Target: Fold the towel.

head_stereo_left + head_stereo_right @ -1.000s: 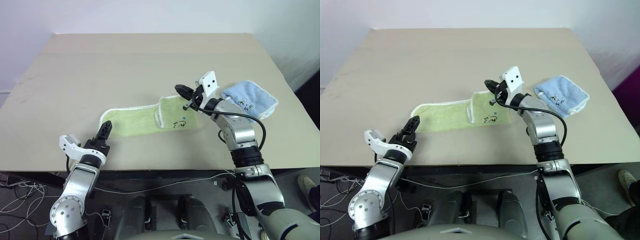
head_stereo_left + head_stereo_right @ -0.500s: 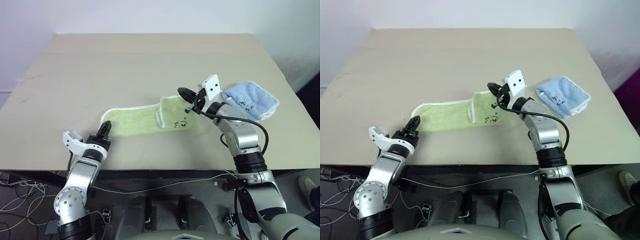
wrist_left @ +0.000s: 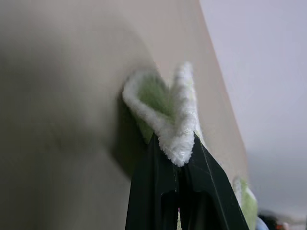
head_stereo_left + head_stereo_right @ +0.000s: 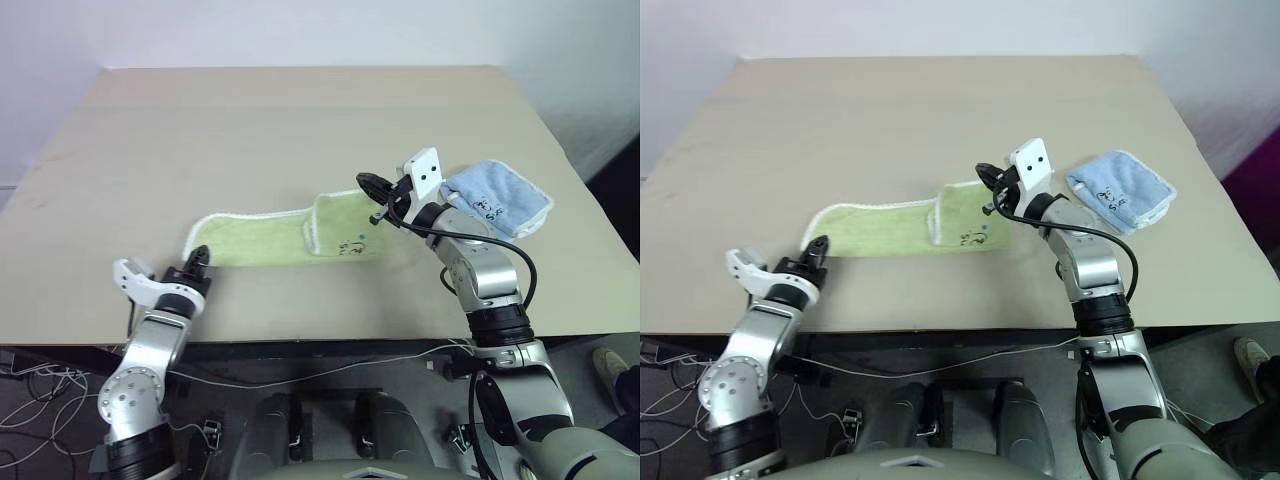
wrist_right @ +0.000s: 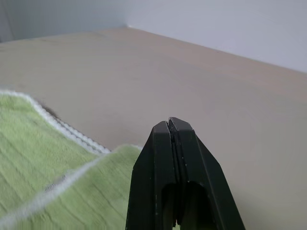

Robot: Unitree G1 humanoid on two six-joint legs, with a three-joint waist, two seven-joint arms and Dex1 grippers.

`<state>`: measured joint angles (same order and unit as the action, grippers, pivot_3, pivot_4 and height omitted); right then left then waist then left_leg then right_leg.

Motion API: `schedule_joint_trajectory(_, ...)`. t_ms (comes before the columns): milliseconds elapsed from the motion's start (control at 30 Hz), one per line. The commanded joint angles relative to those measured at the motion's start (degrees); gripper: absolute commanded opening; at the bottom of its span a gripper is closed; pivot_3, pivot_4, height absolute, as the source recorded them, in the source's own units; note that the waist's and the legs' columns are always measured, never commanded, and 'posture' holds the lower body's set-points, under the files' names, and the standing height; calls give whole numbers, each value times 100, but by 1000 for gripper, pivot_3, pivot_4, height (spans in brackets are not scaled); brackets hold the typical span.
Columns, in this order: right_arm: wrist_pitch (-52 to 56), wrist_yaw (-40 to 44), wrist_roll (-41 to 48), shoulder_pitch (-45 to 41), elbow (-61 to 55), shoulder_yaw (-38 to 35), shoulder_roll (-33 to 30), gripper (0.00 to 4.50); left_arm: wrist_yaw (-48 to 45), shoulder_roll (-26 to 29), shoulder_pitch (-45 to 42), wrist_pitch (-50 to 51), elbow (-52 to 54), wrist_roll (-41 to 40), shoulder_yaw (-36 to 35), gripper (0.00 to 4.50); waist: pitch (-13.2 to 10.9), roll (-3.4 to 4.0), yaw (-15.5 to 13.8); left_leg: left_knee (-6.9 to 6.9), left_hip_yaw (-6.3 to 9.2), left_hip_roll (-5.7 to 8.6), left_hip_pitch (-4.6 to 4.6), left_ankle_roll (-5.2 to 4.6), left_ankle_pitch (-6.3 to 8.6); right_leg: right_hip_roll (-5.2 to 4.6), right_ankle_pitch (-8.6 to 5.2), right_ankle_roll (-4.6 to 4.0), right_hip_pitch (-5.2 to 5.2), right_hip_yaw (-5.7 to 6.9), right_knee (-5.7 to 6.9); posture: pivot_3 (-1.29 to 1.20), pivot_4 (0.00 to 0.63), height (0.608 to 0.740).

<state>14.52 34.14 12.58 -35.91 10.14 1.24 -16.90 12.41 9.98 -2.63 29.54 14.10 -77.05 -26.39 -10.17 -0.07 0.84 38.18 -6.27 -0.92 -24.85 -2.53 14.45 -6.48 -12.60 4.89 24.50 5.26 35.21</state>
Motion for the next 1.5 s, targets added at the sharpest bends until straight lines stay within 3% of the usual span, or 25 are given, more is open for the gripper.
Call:
schedule_joint_trajectory(33,-78,-60,75,-13,-288,-150,-19,0,-552,438,-97,-163,5,-129,-540,26,0,1,5,-1,0,0,-1,1,0,0,0,0,1,0,-1,0,150,740)
schedule_joint_trajectory(233,-85,-112,80,-7,-288,-197,-64,0,-1301,1306,-343,35,-61,-103,-779,26,-1,0,-17,-2,0,2,-6,5,0,-4,0,0,4,0,-2,0,150,740)
schedule_joint_trajectory(433,-91,-167,59,-2,-255,-214,-60,0,-2254,1960,-944,475,441,400,162,26,-2,0,-18,-2,-2,6,-9,55,-11,-6,0,-1,5,1,-5,0,150,740)
schedule_joint_trajectory(567,-81,-232,35,31,-276,-220,-54,0,-2702,1904,-1554,672,838,955,1249,26,-2,0,-9,-6,-4,6,-9,58,-14,-3,1,2,6,0,-4,0,150,740)
schedule_joint_trajectory(833,-19,-362,34,164,-466,-273,-112,0,-3512,2087,-2132,634,567,3576,3609,26,-5,4,4,-15,-15,4,-9,45,-26,4,0,3,13,-6,-4,0,150,740)
schedule_joint_trajectory(1000,24,-411,42,239,-583,-297,-142,0,-3582,1815,-2301,679,54,4343,3970,26,-6,4,-5,-15,-13,2,-10,45,-27,4,0,3,15,-6,-3,0,150,740)
schedule_joint_trajectory(1200,56,-457,43,311,-684,-301,-172,0,-3898,1576,-2110,827,24,4491,3875,26,-6,3,-7,-15,-12,1,-11,44,-27,3,0,4,16,-7,-3,0,150,740)
schedule_joint_trajectory(1500,130,-463,34,315,-775,-240,-182,0,-4203,1353,-1823,1258,534,3555,2858,3202,-7,2,-5,-12,-8,1,-12,42,-27,1,0,4,16,-7,-2,0,150,740)
